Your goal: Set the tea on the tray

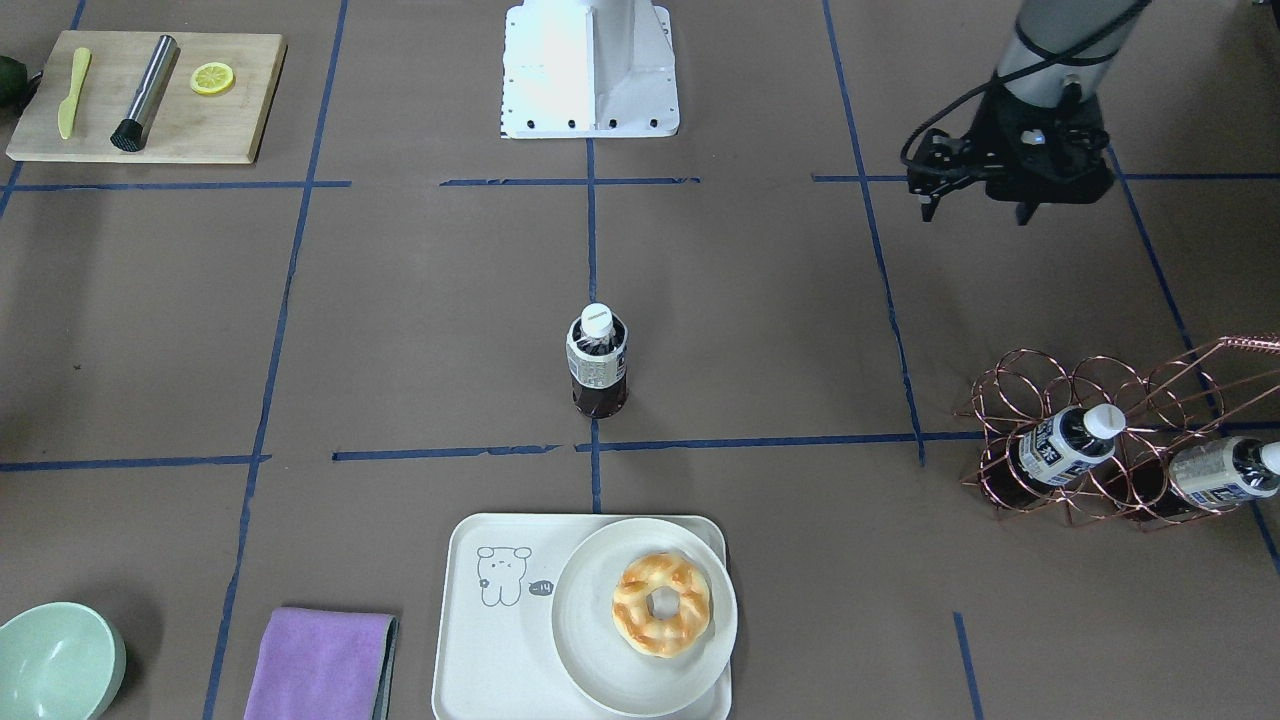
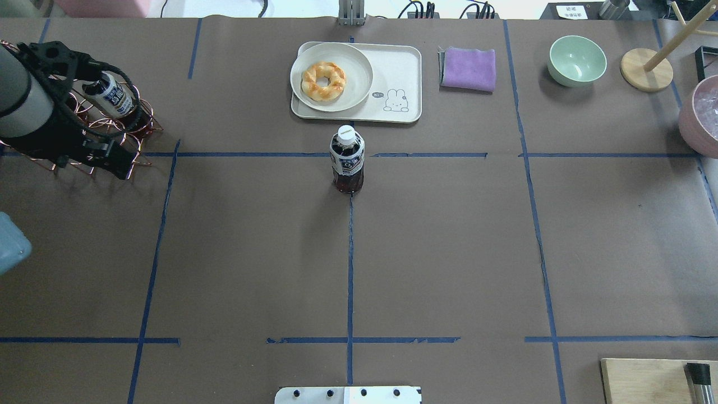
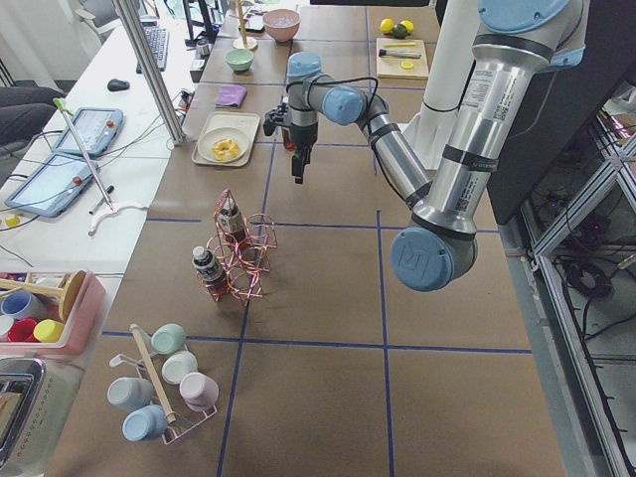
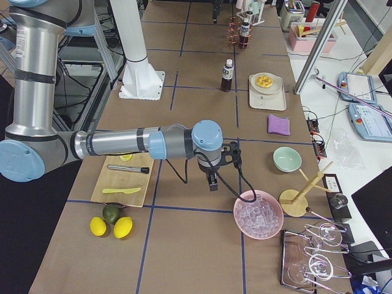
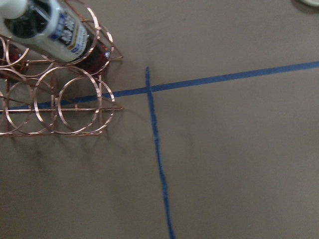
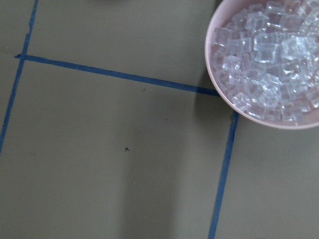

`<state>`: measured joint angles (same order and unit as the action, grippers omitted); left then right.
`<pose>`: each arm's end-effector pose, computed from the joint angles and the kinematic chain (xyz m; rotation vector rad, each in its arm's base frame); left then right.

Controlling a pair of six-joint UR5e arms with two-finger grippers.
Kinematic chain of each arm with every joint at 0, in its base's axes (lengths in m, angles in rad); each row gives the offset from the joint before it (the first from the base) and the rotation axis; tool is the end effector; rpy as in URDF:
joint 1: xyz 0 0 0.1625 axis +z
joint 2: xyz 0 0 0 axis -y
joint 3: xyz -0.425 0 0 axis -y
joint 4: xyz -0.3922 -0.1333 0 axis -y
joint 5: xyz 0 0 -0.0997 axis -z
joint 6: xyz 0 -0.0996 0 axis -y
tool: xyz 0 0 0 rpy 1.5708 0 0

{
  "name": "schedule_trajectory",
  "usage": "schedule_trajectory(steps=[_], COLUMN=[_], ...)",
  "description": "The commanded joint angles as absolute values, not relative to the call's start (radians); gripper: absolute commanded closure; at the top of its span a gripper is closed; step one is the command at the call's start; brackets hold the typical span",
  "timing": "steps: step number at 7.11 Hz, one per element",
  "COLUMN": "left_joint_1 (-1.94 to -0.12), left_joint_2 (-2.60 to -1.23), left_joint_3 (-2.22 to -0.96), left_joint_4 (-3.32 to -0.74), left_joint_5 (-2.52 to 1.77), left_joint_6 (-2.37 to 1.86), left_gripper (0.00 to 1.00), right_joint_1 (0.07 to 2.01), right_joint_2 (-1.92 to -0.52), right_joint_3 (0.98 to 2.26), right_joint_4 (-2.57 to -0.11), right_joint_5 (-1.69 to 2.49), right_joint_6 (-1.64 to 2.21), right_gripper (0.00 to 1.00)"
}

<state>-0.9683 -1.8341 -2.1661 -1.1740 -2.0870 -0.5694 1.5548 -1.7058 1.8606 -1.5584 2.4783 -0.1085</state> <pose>0.2111 -0.4553 0.3091 0.0959 0.6722 0.1510 0.0478 -0.4396 0.5670 0.1975 -0.8984 -0.1915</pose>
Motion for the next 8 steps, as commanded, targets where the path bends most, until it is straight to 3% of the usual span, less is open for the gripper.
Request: schedule_trajectory(steps=[1, 5, 8], left_joint_1=[-1.103, -1.103, -1.103], left_joint_2=[-1.732, -1.733, -1.611], left_joint_3=[-2.167, -2.169, -2.142], left_joint_4=[-1.173, -1.192, -1.488], left_joint_5=[-2.166, -2.167, -2.168], left_joint_6=[-0.408, -0.535, -0.603], left_gripper=[0.0, 0.0, 0.0], right_joint_1=[1.462, 1.202, 1.059], right_joint_2=[-1.611, -1.375, -1.167], right_joint_3=[1.879, 2.002, 2.002], right_joint_4=[-1.543, -1.549, -1.702], right_joint_5=[2.491, 2.452, 2.349], right_joint_6=[-0.019, 0.586, 0.78], right_gripper=[0.01, 0.0, 0.0])
